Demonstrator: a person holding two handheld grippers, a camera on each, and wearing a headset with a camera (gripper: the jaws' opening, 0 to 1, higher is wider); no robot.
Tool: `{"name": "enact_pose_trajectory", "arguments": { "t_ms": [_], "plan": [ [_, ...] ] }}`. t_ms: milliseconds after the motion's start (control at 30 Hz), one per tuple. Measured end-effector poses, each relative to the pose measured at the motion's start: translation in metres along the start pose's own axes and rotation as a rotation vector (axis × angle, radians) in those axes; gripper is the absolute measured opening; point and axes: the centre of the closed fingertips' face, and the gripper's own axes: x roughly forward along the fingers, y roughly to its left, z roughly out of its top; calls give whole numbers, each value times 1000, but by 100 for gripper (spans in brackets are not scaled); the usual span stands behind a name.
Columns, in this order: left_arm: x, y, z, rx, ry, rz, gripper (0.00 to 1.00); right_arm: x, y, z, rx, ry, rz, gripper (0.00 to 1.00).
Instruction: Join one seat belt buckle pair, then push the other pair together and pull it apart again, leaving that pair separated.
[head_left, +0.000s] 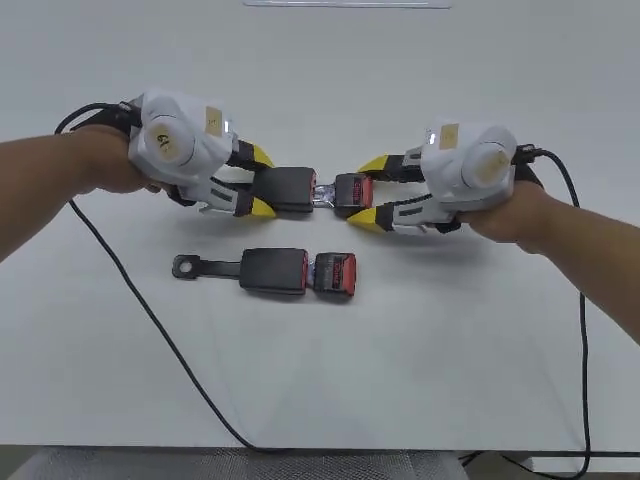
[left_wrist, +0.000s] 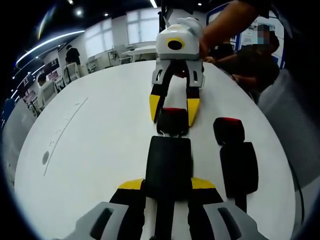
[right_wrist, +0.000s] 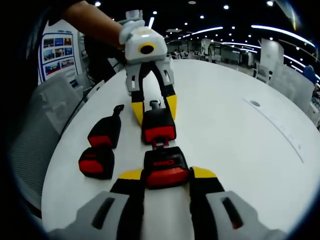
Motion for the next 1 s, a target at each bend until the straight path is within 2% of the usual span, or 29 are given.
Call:
{"name": "enact_pose_trajectory", "arguments": {
  "t_ms": [100,233,400,633,833,1000],
  "plan": [
    [1,0,1,2,1,-5,34,0,0,0,1,11,4,35],
    [2,1,2,26,34,-19,33,0,2,0,-12,41,17,34],
    [3,2,1,31,44,-31,33,-1,3,-1,-15,50,17,34],
    [4,2,3,19,54,-21,33,8,4,8,21,50,-12,34],
    [4,2,4,19,51,-23,33,8,3,8,56,70,-25,34],
    [4,1,5,20,67,-24,33,8,4,8,67,88,-40,34]
  ]
}}
